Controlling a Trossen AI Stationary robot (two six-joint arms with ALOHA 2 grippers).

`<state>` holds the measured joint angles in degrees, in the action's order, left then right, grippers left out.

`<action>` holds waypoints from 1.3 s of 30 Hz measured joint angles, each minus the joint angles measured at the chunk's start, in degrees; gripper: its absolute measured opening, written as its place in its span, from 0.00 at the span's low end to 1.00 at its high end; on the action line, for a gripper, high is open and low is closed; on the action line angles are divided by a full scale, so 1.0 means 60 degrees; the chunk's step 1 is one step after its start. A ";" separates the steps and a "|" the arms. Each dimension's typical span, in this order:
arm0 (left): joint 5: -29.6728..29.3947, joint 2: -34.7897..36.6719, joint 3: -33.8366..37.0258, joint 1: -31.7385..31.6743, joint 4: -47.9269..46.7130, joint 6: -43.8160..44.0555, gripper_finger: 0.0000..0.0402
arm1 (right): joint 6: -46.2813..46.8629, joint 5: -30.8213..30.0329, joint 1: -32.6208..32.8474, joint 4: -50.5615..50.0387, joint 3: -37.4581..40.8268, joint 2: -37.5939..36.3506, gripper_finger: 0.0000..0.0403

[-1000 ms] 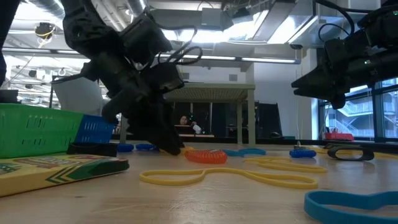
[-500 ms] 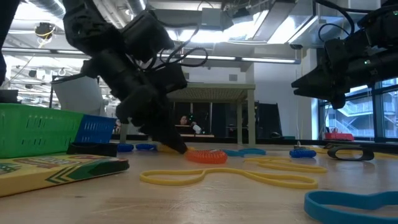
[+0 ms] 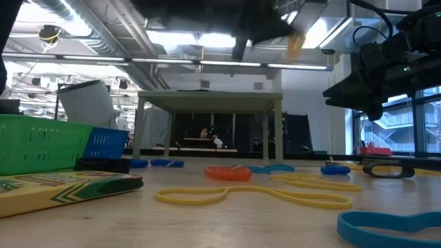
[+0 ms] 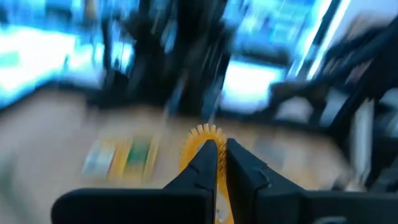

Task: Pick & Place Office Desk Supplies
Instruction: Put the yellow spring keychain into the green bin

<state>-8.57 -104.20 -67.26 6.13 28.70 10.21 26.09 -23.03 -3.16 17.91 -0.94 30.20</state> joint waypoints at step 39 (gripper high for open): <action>-0.1407 0.3807 -0.0354 0.2312 -1.4258 0.6430 0.04 | 0.0000 -0.0011 -0.0004 0.0000 0.0000 0.0000 0.36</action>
<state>-17.01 -81.36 -69.38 20.00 -56.84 48.79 26.09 -23.09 -3.18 17.91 -0.93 30.20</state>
